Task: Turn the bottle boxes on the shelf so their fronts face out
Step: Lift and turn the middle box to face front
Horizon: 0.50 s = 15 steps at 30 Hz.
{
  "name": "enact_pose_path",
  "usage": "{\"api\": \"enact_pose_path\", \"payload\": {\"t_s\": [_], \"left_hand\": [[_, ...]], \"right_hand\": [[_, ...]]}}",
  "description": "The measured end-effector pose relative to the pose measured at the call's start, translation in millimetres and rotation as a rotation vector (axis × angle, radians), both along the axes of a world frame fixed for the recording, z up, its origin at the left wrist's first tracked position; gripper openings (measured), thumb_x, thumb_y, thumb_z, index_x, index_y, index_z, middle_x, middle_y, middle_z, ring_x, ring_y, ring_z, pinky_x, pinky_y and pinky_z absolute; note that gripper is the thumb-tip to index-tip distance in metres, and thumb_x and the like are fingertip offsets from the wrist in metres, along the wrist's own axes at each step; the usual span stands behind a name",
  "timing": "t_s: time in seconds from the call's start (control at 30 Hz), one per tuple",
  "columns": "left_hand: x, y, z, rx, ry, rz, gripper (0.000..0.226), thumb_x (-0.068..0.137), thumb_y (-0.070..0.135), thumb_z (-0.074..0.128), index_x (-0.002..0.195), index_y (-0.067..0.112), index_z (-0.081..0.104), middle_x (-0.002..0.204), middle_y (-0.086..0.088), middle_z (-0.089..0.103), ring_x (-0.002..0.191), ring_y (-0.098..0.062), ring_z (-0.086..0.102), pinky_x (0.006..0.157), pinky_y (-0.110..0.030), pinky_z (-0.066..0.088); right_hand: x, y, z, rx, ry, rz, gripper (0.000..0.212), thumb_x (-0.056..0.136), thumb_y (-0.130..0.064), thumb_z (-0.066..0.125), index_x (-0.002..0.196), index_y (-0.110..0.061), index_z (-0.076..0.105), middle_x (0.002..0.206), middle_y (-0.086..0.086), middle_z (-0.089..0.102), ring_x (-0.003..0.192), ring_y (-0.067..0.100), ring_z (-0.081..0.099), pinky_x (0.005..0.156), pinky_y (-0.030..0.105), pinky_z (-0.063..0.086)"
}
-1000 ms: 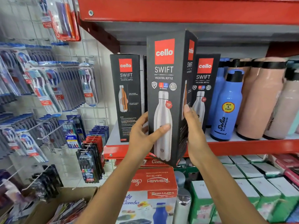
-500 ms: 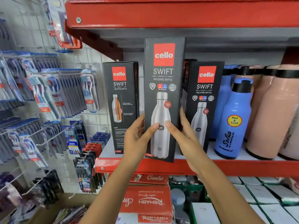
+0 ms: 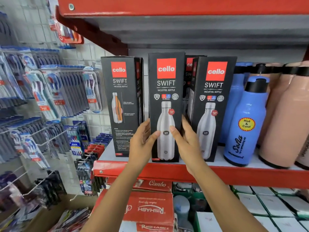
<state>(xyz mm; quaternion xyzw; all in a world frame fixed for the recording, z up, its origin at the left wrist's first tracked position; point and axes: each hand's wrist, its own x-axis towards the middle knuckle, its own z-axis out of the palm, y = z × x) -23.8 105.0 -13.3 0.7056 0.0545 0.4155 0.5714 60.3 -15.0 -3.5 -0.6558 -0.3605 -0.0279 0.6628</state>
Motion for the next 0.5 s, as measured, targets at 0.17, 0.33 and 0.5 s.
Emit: {"api": "enact_pose_path", "payload": {"t_s": [0.17,0.33,0.5], "left_hand": [[5.0,1.5,-0.8,0.042,0.043,-0.008,0.048,0.094,0.015,0.062,0.139,0.022,0.046,0.136,0.014,0.052,0.121,0.013,0.049,0.099,-0.004,0.037],[4.5,-2.1,-3.1,-0.016,0.059,-0.040,0.055,0.096,0.021,0.060,0.143,0.032,0.035,0.141,0.023,0.039,0.136,0.003,0.037,0.108,-0.012,0.032],[-7.3,-2.5,-6.3,-0.025,0.069,-0.077,0.062,0.098,0.029,0.054,0.153,0.021,0.026,0.159,0.008,0.029,0.146,-0.004,0.027,0.118,-0.025,0.026]], "right_hand": [[-2.7,0.0,-3.2,-0.019,-0.002,-0.046,0.061,0.100,-0.030,0.053,0.156,-0.026,0.029,0.158,-0.016,0.035,0.142,-0.005,0.031,0.119,0.026,0.028],[-6.8,1.1,-5.1,-0.066,-0.022,-0.092,0.061,0.101,-0.031,0.051,0.157,-0.027,0.027,0.160,-0.013,0.036,0.145,-0.001,0.032,0.121,0.032,0.029],[-26.1,2.4,-12.0,-0.098,-0.042,-0.186,0.068,0.098,-0.038,0.054,0.158,-0.027,0.023,0.162,-0.010,0.032,0.148,0.003,0.029,0.121,0.036,0.029]]}}
